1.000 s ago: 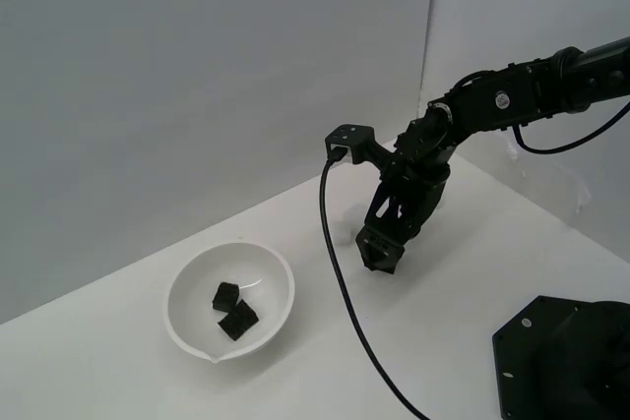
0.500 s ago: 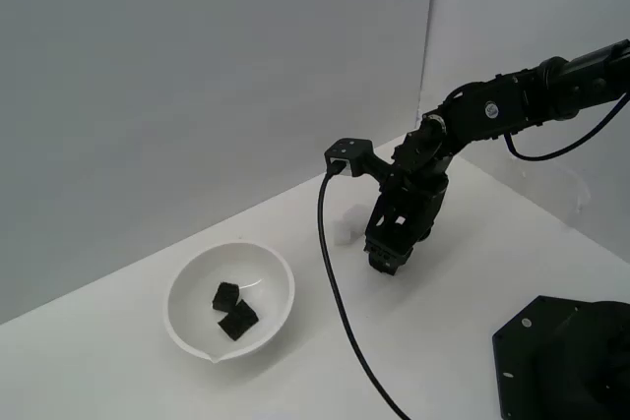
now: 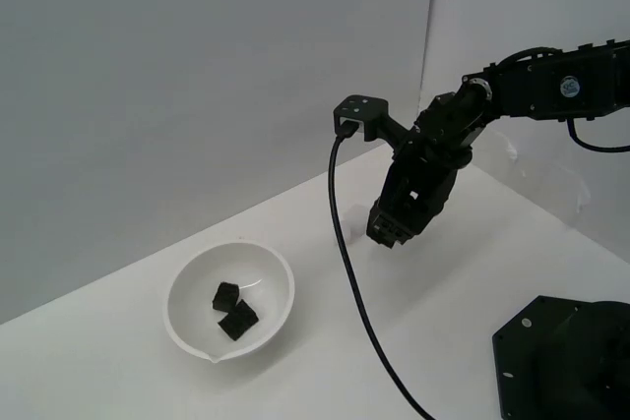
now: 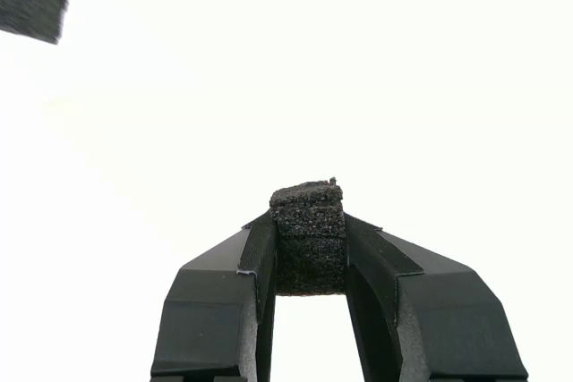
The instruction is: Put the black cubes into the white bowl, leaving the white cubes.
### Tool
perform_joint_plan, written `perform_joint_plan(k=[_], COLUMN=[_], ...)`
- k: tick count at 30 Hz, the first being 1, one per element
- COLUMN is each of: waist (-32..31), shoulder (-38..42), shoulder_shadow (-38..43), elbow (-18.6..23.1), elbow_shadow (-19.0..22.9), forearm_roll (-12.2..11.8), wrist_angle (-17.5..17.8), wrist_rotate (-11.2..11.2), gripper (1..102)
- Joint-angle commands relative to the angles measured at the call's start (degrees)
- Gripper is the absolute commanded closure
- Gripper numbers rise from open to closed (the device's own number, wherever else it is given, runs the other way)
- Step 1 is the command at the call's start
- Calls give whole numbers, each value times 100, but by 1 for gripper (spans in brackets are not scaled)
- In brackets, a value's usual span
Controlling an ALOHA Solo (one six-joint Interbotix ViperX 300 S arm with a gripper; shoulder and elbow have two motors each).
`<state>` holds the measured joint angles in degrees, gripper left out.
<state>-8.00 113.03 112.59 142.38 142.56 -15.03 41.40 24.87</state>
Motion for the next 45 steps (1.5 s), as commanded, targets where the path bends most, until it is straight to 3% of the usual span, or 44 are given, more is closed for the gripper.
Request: perform_joint_plan(k=[1, 10, 20, 28, 45], waist=[-79, -132, -729, -1318, -2241], shoulder=[334, 1046, 1055, 580, -694], shoulder_shadow=[378, 1081, 1072, 606, -659], elbow=[-114, -563, -967, -1213, -1740], elbow_shadow=[-149, -598, -1002, -1266, -1784], forearm_roll=[-88, -220, -396, -809, -1274], wrist_angle=[79, 167, 158, -53, -527], wrist_rotate=[97, 62, -70, -79, -88], gripper=[100, 100, 100, 100, 100])
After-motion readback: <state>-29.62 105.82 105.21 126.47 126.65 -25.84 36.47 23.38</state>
